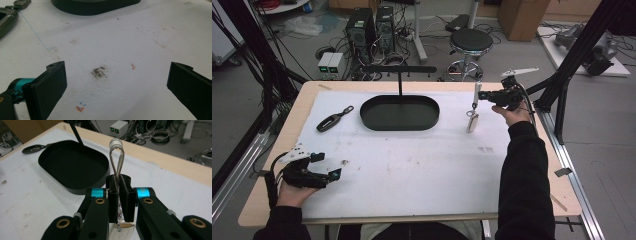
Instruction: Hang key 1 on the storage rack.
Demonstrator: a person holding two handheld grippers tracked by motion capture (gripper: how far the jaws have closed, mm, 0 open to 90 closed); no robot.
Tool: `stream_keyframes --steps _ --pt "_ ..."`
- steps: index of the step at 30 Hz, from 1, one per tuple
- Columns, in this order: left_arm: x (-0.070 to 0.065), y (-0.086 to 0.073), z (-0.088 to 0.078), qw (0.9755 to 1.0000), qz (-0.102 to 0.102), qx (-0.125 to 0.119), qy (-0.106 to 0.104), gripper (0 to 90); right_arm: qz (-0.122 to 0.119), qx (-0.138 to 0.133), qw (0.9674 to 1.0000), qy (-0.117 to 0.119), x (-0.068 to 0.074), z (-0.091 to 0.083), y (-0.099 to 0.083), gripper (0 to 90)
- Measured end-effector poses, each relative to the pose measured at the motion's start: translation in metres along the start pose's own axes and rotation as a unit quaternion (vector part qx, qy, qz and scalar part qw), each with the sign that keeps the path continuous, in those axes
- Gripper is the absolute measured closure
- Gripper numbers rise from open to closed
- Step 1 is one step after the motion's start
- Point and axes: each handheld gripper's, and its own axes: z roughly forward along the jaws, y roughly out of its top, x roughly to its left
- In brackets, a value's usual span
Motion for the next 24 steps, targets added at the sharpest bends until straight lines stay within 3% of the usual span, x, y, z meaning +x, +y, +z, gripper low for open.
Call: stream_keyframes --steps 2,9,24 --pt "0.0 0.0 0.0 1.0 0.0 -0.001 0.0 3.2 -0.004 -0.013 0.9999 0.002 0.002 -0.007 0.005 86.2" --pt "0.0 0.0 0.0 1.0 0.0 0.0 0.0 3.2 -0.02 -0.017 0.9996 0.006 0.01 -0.014 0.016 86.2" --pt "0.001 0.0 0.0 1.0 0.0 -0.001 -0.003 3.2 -0.03 -0.025 0.9991 0.018 0.025 -0.007 0.031 86.2"
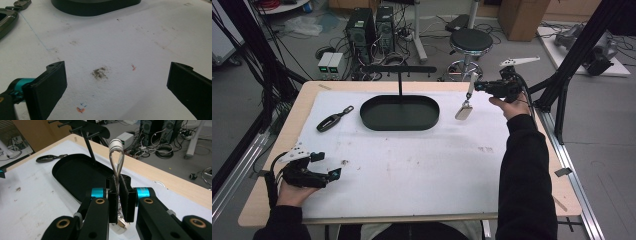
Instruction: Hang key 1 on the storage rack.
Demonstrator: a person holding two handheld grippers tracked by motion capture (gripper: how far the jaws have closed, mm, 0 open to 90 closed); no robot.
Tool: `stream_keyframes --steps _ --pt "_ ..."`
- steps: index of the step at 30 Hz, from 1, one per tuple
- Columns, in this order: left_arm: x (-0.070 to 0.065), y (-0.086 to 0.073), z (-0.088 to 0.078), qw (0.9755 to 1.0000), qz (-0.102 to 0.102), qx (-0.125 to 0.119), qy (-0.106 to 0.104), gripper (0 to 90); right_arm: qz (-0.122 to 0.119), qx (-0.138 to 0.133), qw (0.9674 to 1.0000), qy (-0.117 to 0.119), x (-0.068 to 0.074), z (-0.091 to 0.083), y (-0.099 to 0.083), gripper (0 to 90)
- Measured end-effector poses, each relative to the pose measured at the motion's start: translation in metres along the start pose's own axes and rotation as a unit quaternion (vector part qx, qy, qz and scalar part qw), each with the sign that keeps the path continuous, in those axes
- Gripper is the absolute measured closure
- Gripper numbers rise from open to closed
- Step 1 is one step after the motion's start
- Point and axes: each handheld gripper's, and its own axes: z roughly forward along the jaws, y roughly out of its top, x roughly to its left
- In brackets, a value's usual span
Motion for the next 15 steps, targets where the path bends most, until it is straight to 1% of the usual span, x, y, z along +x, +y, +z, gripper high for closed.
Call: stream_keyframes --steps 2,3,4,5,6,8,15 --pt "0.0 0.0 0.0 1.0 0.001 0.0 -0.001 3.2 -0.004 0.001 1.0 0.002 0.003 0.002 0.003 86.2" --pt "0.0 0.0 0.0 1.0 0.001 0.0 -0.001 3.2 -0.01 0.0 0.9999 0.006 0.007 0.004 0.008 86.2" --pt "0.0 0.0 0.0 1.0 0.001 0.0 -0.001 3.2 -0.01 0.0 0.9999 0.006 0.007 0.004 0.008 86.2" --pt "0.0 0.0 0.0 1.0 0.001 -0.001 -0.001 3.2 -0.016 -0.003 0.9998 0.012 0.011 0.005 0.012 86.2" --pt "0.0 0.0 0.0 1.0 0.0 0.0 0.0 3.2 -0.016 -0.003 0.9998 0.012 0.011 0.005 0.012 86.2" --pt "0.0 0.0 0.0 1.0 0.001 -0.001 -0.002 3.2 -0.023 -0.007 0.9995 0.021 0.016 0.007 0.018 86.2" --pt "0.001 0.0 0.0 1.0 0.0 -0.002 -0.002 3.2 -0.033 -0.004 0.9991 0.028 0.025 0.013 0.029 86.2"
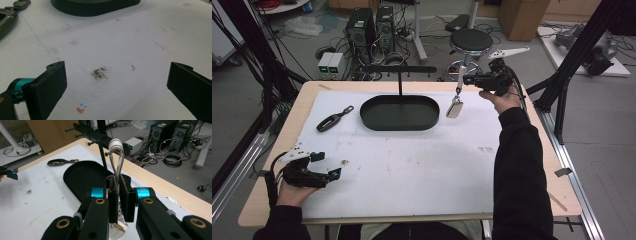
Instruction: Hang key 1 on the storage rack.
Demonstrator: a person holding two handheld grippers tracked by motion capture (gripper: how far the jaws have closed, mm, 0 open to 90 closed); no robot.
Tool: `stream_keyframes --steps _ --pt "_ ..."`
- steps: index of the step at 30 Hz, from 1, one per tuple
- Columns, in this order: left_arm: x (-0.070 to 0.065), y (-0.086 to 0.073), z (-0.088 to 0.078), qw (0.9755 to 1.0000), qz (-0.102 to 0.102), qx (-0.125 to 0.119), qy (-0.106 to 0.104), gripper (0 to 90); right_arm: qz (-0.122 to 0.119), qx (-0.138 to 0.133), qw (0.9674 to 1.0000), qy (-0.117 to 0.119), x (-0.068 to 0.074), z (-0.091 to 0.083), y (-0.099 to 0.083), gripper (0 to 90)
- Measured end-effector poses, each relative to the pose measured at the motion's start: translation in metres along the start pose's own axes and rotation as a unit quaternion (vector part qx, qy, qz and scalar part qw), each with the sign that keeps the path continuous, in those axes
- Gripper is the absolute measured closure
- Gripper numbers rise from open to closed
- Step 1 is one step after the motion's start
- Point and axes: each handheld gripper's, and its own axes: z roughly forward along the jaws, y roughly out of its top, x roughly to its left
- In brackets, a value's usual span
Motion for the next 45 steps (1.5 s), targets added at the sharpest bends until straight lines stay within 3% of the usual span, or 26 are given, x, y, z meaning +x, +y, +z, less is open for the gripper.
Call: stream_keyframes --steps 9,13,23,33,37,45 --pt "0.0 0.0 0.001 1.0 0.001 0.0 -0.002 3.2 0.013 -0.025 0.9995 0.018 0.002 0.007 0.012 86.2" --pt "0.001 0.0 0.001 1.0 -0.002 -0.003 -0.004 3.2 0.009 -0.016 0.9997 0.019 0.003 0.012 0.019 86.2" --pt "0.002 0.0 0.0 1.0 0.0 -0.005 -0.005 3.2 0.01 -0.024 0.9993 0.028 0.009 0.035 0.026 86.2" --pt "0.003 0.0 0.001 1.0 -0.001 -0.007 -0.006 3.2 -0.002 -0.03 0.9991 0.031 0.016 0.049 0.042 86.1" --pt "0.002 0.0 0.002 1.0 0.001 -0.004 -0.006 3.2 -0.014 -0.044 0.9979 0.046 0.022 0.053 0.054 86.2" --pt "0.001 0.0 0.001 1.0 0.001 -0.004 -0.003 3.2 -0.023 -0.042 0.9984 0.031 0.025 0.07 0.07 86.2"
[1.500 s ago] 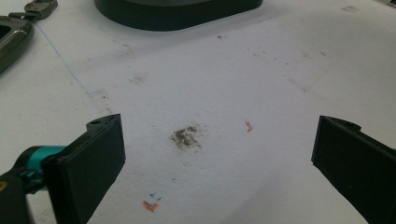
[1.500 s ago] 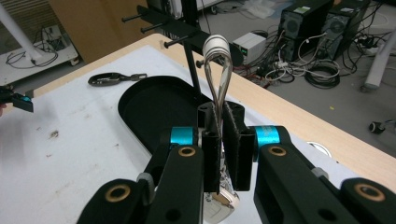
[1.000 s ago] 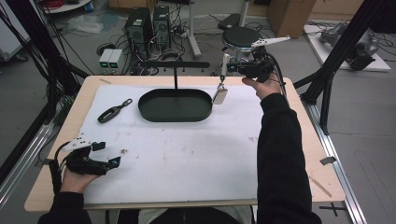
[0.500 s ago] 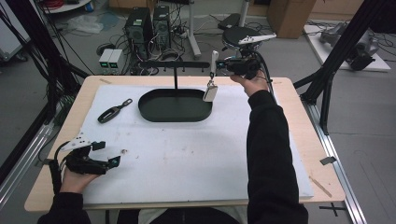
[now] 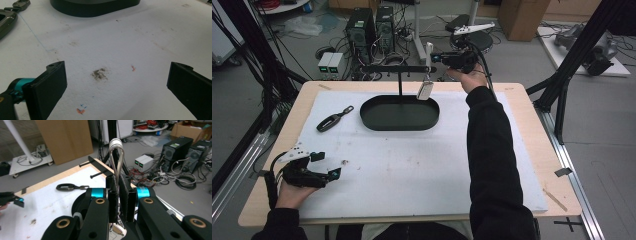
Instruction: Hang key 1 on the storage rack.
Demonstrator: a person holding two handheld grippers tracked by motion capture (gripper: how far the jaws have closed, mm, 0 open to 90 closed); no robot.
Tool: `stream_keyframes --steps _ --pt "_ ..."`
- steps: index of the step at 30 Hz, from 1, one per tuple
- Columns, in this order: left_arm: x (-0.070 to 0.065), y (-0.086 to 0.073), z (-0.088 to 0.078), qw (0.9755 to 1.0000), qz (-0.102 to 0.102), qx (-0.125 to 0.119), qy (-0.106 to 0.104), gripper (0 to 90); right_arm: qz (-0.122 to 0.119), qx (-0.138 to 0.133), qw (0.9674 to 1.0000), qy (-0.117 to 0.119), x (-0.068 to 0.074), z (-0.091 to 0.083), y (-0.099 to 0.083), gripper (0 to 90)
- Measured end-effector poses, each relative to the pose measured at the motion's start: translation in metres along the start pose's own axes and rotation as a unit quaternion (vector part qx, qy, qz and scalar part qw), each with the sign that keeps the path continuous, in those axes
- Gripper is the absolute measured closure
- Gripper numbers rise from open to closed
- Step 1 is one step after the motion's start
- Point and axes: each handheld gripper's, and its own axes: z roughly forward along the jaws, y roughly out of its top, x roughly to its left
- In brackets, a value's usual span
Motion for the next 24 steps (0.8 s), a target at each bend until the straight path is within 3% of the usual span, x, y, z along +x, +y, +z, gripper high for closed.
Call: stream_keyframes --steps 6,16,24 --pt "0.0016 0.0001 0.0008 1.0 -0.001 0.0 -0.001 3.2 0.003 0.002 0.9998 -0.017 0.0004 0.0063 0.002 86.2" --pt "0.0021 0.0002 0.002 1.0 -0.004 0.0 -0.003 3.2 0.013 -0.015 0.9997 -0.017 0.0006 -0.001 0.0043 86.1" --pt "0.0021 0.0002 0.0025 1.0 -0.002 0.001 -0.003 3.2 0.019 -0.016 0.999 -0.038 -0.0059 -0.0024 0.0026 86.1"
